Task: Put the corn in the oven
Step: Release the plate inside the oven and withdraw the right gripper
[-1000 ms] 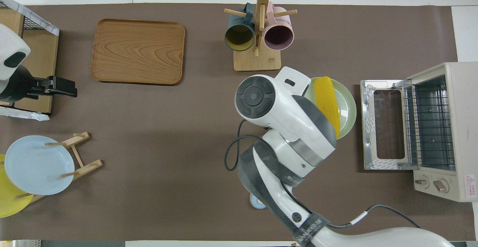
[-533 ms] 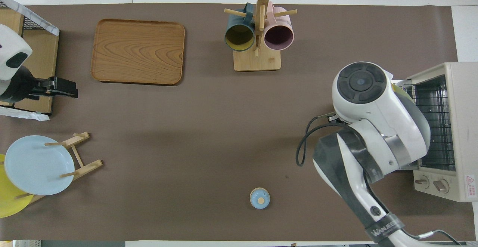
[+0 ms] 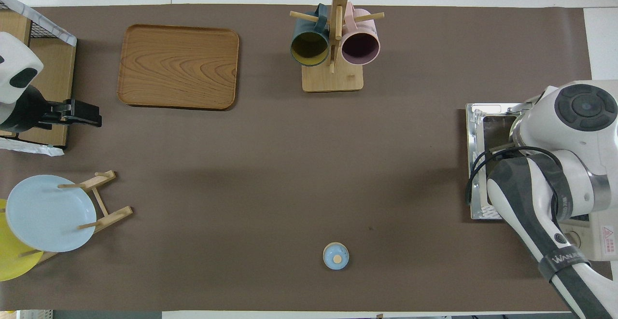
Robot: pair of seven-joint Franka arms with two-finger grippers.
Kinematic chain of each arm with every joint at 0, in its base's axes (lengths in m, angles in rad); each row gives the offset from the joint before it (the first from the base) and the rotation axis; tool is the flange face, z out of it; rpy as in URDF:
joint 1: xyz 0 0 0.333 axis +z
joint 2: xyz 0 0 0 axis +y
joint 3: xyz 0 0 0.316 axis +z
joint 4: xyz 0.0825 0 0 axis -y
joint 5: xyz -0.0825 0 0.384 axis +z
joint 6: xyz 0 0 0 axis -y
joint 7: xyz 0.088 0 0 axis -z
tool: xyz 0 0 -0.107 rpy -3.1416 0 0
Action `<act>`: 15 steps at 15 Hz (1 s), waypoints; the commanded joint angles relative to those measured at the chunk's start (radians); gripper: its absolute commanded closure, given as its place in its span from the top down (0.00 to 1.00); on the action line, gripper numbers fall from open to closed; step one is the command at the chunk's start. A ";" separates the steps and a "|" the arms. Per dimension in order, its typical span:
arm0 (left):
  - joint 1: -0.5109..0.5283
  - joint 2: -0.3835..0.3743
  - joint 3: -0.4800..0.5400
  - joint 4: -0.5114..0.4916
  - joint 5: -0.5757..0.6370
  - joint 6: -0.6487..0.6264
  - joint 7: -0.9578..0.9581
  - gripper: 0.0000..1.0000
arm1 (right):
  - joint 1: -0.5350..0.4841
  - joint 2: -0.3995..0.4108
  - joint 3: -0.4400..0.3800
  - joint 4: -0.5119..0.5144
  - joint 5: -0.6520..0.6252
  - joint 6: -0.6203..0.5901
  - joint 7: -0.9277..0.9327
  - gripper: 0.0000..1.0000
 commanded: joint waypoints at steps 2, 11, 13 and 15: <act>0.004 -0.004 -0.008 -0.003 0.015 -0.010 0.010 1.00 | -0.063 -0.058 0.011 -0.072 0.017 0.028 -0.055 0.00; 0.004 -0.019 -0.006 0.000 0.015 -0.017 0.001 1.00 | -0.057 -0.050 0.017 -0.051 0.075 0.010 -0.071 0.40; 0.004 -0.024 -0.006 0.001 0.015 -0.017 0.001 1.00 | 0.001 -0.045 0.017 -0.033 0.129 -0.011 -0.057 0.32; 0.004 -0.024 -0.006 0.001 0.015 -0.018 0.001 1.00 | 0.038 -0.047 0.017 -0.033 0.136 -0.024 0.000 0.16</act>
